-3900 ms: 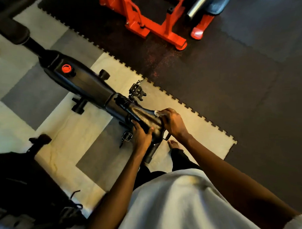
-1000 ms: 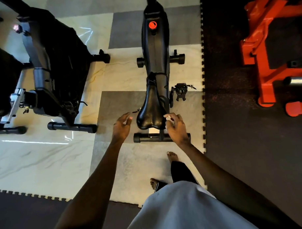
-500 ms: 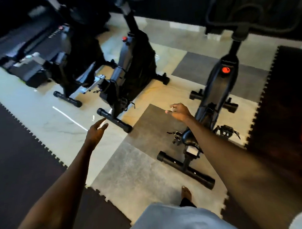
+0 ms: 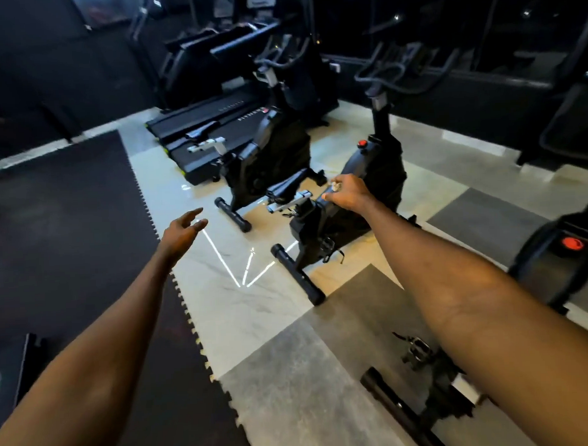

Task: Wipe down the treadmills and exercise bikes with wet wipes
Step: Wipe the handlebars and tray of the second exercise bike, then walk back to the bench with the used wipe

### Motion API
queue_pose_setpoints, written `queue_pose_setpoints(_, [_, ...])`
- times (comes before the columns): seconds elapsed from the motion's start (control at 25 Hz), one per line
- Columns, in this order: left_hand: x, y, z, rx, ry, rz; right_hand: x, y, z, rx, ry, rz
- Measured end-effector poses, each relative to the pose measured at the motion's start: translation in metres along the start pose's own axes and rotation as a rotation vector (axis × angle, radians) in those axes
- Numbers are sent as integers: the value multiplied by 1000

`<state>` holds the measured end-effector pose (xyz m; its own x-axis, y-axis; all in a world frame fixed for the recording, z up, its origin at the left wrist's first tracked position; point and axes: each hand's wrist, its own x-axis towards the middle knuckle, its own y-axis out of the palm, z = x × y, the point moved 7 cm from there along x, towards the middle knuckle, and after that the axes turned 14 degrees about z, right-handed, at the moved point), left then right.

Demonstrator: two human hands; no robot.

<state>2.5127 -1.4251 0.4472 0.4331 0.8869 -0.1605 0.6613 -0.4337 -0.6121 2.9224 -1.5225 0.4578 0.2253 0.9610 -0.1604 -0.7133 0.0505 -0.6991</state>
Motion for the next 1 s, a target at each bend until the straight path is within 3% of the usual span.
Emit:
queue_pose_setpoints(0.32, [-103,-180,71,47,-104,-313,55,79,211,-25,-318,97])
queue_pose_setpoints(0.52, [-194,-260,129,69,-305,-495,80,164,325,-41,-515,241])
queue_pose_setpoints(0.8, [-320,-299,149,37,-493,-773,86,283,475,-30,-801,487])
queue_pose_setpoints(1.0, [-386,-302,170,-43,-617,-908,59,366,539,-37,-906,673])
